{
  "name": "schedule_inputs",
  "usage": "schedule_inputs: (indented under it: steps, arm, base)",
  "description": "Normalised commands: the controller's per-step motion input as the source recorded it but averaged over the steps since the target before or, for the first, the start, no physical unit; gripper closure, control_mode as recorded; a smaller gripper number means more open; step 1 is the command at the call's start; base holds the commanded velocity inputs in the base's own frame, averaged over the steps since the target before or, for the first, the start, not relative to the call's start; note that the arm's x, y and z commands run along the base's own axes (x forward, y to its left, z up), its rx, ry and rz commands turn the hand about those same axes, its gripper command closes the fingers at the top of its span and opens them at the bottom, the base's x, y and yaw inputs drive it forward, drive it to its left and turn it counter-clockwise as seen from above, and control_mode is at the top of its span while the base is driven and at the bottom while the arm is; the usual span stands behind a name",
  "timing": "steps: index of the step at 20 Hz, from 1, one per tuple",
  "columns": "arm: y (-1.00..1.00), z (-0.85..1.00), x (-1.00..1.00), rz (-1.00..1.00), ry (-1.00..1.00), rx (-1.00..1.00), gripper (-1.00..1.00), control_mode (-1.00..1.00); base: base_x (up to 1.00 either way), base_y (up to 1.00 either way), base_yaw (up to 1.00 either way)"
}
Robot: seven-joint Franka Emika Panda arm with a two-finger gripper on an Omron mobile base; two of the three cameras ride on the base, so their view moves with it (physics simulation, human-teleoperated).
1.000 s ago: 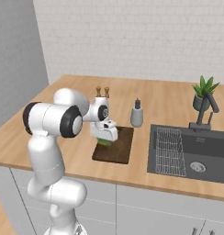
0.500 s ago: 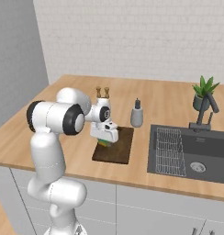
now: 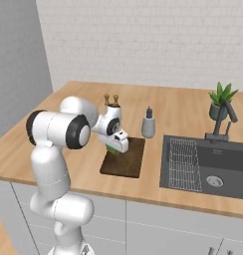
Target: Pick up the sponge from the counter and clean the cutting board by briefly scrubbing or pressing down on the cutting board. Once finished, release the sponge.
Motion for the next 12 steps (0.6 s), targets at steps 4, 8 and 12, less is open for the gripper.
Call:
schedule_inputs:
  steps: [4,8,12]
  arm:
    - [0.3,-0.63,0.38,0.0,-0.05,-0.01,1.0,-1.0]
    - [0.11,-0.36,0.61,-0.01,-0.05,-0.02,1.0,-1.0]
    - [0.26,0.0,0.79,-0.04,-0.04,0.0,1.0,-1.0]
  base:
    - [0.0,0.0,0.0]
    - [0.0,0.0,0.0]
    - [0.0,0.0,0.0]
